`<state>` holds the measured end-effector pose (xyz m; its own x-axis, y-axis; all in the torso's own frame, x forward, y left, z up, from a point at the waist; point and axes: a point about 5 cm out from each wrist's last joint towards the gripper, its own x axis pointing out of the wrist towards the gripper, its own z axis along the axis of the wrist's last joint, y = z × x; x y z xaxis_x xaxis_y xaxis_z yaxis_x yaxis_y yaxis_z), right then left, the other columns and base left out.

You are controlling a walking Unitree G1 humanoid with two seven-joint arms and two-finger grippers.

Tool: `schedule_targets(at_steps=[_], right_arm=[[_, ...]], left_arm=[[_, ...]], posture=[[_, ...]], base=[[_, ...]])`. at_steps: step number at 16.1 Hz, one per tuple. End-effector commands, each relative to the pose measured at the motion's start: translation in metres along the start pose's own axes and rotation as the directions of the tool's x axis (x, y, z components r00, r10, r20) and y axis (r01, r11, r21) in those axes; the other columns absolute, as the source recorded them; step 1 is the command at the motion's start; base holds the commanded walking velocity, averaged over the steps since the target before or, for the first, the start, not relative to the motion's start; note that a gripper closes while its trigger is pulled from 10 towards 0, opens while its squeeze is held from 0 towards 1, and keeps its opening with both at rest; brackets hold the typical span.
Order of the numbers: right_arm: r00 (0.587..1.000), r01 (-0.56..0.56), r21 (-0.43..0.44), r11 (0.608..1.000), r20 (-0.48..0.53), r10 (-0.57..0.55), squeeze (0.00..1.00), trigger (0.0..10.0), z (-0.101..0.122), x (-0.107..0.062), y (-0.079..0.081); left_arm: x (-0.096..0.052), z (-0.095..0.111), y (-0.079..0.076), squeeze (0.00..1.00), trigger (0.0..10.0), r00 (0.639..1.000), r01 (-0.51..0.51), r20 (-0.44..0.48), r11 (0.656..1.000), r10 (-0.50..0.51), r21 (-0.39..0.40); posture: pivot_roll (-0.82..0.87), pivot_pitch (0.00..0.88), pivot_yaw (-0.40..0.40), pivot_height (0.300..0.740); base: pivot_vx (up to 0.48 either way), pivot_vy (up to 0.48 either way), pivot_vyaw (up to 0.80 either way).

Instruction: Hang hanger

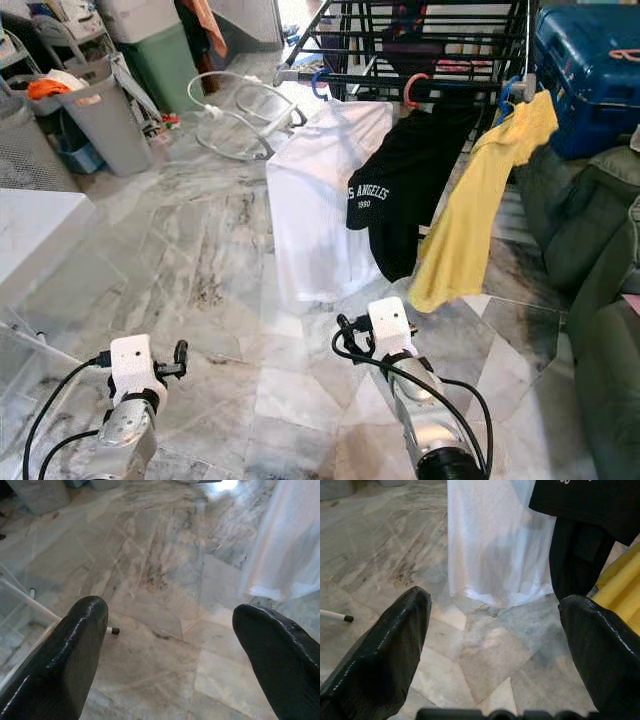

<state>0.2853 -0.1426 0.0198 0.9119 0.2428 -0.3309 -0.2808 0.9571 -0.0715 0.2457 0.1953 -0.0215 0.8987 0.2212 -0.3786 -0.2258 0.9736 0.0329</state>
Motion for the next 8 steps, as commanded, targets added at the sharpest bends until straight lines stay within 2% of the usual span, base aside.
schedule_targets(at_steps=[1, 2, 3, 4, 6, 8], right_arm=[[1.0, 0.004, 0.04, 0.999, 0.008, -0.004, 0.0, 10.0, 0.003, 0.005, 0.005], [1.0, 0.01, 0.051, 0.999, -0.002, -0.01, 0.0, 10.0, 0.002, 0.006, 0.005], [0.997, 0.031, 0.118, 0.993, -0.07, -0.023, 0.0, 10.0, -0.009, 0.009, 0.007], [0.995, 0.041, 0.146, 0.988, -0.098, -0.027, 0.0, 10.0, -0.013, 0.01, 0.008], [0.994, 0.034, 0.149, 0.988, -0.105, -0.019, 0.0, 10.0, -0.012, 0.013, 0.011], [0.984, 0.048, 0.161, 0.986, -0.176, -0.019, 0.0, 10.0, -0.024, 0.013, 0.014]], left_arm=[[0.0, -0.004, 0.008, 0.0, 10.0, 0.999, -0.022, -0.034, 1.0, 0.022, 0.005], [0.0, -0.006, 0.008, 0.0, 10.0, 0.999, -0.021, -0.048, 1.0, 0.021, 0.01], [0.0, -0.012, 0.005, 0.0, 10.0, 0.995, 0.005, -0.099, 1.0, -0.004, 0.013], [0.001, -0.015, 0.005, 0.0, 10.0, 0.992, 0.004, -0.122, 1.0, -0.003, 0.011], [0.0, -0.019, 0.007, 0.0, 10.0, 0.989, 0.013, -0.149, 1.0, -0.009, 0.027], [-0.005, -0.032, 0.01, 0.0, 10.0, 0.972, 0.033, -0.233, 0.998, -0.021, 0.048]], posture=[[-0.12, 0.0, 0.108, 0.74], [-0.12, 0.0, 0.108, 0.74], [-0.12, 0.0, 0.106, 0.74], [-0.12, 0.0, 0.105, 0.74], [-0.12, 0.0, 0.106, 0.74], [-0.12, 0.0, 0.109, 0.74]], base=[[0.0, 0.0, 0.0], [0.0, 0.0, 0.0], [0.0, 0.0, 0.0], [0.0, 0.0, 0.0], [0.0, 0.0, 0.0], [0.0, 0.0, 0.0]])
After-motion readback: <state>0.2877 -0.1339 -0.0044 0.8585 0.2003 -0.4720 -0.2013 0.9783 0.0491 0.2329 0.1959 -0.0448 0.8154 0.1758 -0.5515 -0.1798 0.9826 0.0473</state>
